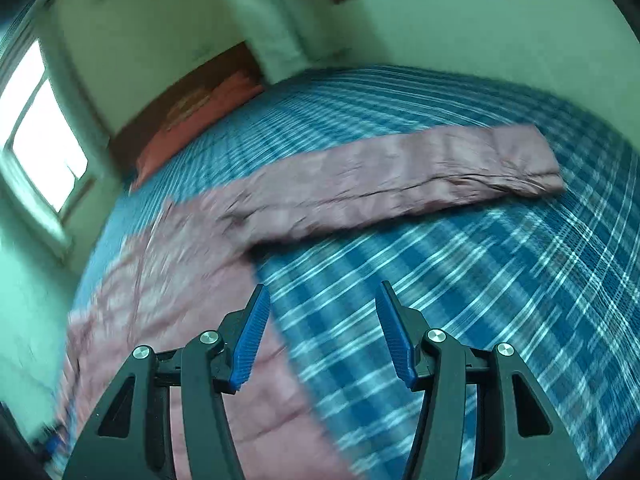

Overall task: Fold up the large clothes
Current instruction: 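Grasp the sleeve nearest the right tool and lift it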

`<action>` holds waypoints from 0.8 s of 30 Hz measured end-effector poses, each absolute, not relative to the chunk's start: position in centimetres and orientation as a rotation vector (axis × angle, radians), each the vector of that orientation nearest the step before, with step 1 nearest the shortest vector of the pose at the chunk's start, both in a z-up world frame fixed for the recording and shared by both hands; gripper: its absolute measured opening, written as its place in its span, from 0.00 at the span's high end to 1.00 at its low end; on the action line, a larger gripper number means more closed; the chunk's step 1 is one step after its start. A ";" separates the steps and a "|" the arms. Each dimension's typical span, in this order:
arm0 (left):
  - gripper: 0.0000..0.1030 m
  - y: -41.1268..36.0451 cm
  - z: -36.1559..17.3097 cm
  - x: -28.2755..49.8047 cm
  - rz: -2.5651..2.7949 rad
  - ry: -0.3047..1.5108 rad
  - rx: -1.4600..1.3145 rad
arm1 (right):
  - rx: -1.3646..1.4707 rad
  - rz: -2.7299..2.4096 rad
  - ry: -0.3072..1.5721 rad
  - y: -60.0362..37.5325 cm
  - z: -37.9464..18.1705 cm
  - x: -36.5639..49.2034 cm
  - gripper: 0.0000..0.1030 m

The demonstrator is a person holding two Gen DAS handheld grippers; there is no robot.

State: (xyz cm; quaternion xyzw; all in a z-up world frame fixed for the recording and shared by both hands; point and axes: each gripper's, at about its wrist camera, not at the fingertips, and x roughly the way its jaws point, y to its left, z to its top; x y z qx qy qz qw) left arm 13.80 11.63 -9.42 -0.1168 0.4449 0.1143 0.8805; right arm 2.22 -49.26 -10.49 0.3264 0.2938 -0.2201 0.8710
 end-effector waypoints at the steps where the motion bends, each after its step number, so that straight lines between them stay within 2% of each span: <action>1: 0.20 12.3 -9.8 14.1 0.262 0.928 -0.257 | 0.730 -0.474 0.598 -51.1 -11.2 1.8 0.36; 2: 0.13 13.0 -10.1 14.4 0.289 0.927 -0.274 | 0.762 -0.482 0.586 -52.1 -11.6 1.6 0.33; 3: 0.12 13.9 -10.4 14.6 0.322 0.921 -0.294 | 0.821 -0.498 0.568 -54.0 -12.4 1.2 0.33; 11: 0.11 17.5 -12.8 15.8 0.480 0.967 -0.311 | 1.083 -0.578 0.349 -62.6 -16.4 -0.5 0.33; 16: 0.11 18.4 -13.9 15.6 0.550 0.992 -0.293 | 1.083 -0.628 0.233 -64.3 -16.0 0.4 0.33; 18: 0.11 18.9 -14.2 15.5 0.563 0.996 -0.297 | 1.055 -0.670 0.240 -65.2 -15.5 1.0 0.34; 19: 0.11 19.1 -14.2 15.5 0.567 0.996 -0.298 | 1.034 -0.683 0.252 -65.4 -15.1 1.7 0.46; 20: 0.11 19.1 -14.2 15.4 0.570 0.995 -0.296 | 1.020 -0.650 0.270 -65.6 -14.7 2.8 0.69; 21: 0.11 19.3 -14.2 15.5 0.575 0.992 -0.293 | 1.014 -0.643 0.286 -66.1 -14.4 3.2 0.79; 22: 0.11 19.6 -14.4 15.8 0.579 0.990 -0.288 | 0.979 -0.652 0.298 -65.9 -13.4 3.9 0.82; 24: 0.11 19.9 -14.4 15.7 0.590 0.989 -0.271 | 0.885 -0.633 0.293 -64.5 -10.9 5.2 0.83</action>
